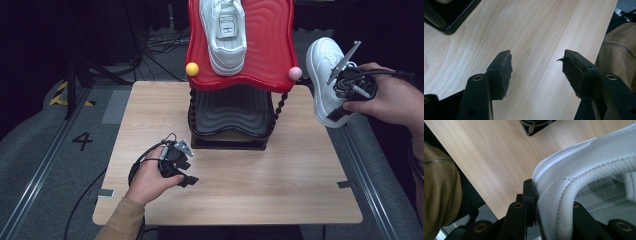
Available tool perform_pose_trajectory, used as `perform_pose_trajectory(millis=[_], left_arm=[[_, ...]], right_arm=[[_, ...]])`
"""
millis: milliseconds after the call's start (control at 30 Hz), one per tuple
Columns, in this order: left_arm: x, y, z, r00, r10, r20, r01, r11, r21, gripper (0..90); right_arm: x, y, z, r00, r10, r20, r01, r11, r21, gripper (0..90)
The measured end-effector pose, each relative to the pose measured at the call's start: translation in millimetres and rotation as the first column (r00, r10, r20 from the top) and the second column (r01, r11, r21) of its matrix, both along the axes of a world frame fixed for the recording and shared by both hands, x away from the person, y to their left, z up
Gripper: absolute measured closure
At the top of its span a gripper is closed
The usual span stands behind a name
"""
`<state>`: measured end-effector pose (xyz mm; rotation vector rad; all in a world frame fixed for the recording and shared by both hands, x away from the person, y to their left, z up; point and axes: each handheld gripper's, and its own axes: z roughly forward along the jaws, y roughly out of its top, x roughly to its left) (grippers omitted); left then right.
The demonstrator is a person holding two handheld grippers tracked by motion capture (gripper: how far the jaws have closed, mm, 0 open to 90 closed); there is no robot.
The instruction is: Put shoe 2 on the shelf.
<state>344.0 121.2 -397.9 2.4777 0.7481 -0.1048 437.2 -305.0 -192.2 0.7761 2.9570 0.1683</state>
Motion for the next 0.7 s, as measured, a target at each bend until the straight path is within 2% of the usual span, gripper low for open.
perform_pose_trajectory(millis=[133,200,367,500,633,700], left_arm=[[1.4,-0.6,0.1,1.0000,-0.004,0.000,0.004,1.0000,0.000,41.1],[1.7,-0.6,0.4,1.0000,-0.006,-0.002,0.006,1.0000,-0.001,41.1],[3.1,0.0,1.1,0.9999,-0.014,0.003,0.014,0.9999,-0.002,41.1],[4.2,1.0,2.1,0.9998,-0.016,0.011,0.016,0.9999,-0.002,41.1],[5.6,2.0,2.8,0.9998,-0.016,0.012,0.016,0.9998,-0.014,41.1],[5.9,2.2,2.9,0.9998,-0.015,0.013,0.015,0.9997,-0.017,41.1]], right_arm=[[1.7,6.9,19.3,0.9998,-0.004,0.017,0.004,1.000,0.006,79.3],[2.1,7.9,22.4,0.9998,-0.005,0.019,0.004,1.000,0.009,79.3],[1.4,15.4,42.5,0.9994,-0.006,0.034,0.005,1.000,0.017,79.2],[1.7,21.0,52.0,0.9991,-0.008,0.042,0.007,1.000,0.006,79.2],[1.1,33.6,69.7,0.9978,-0.005,0.065,0.005,1.000,-0.001,79.2],[0.9,35.6,72.1,0.9975,-0.004,0.070,0.004,1.000,-0.004,79.2]])
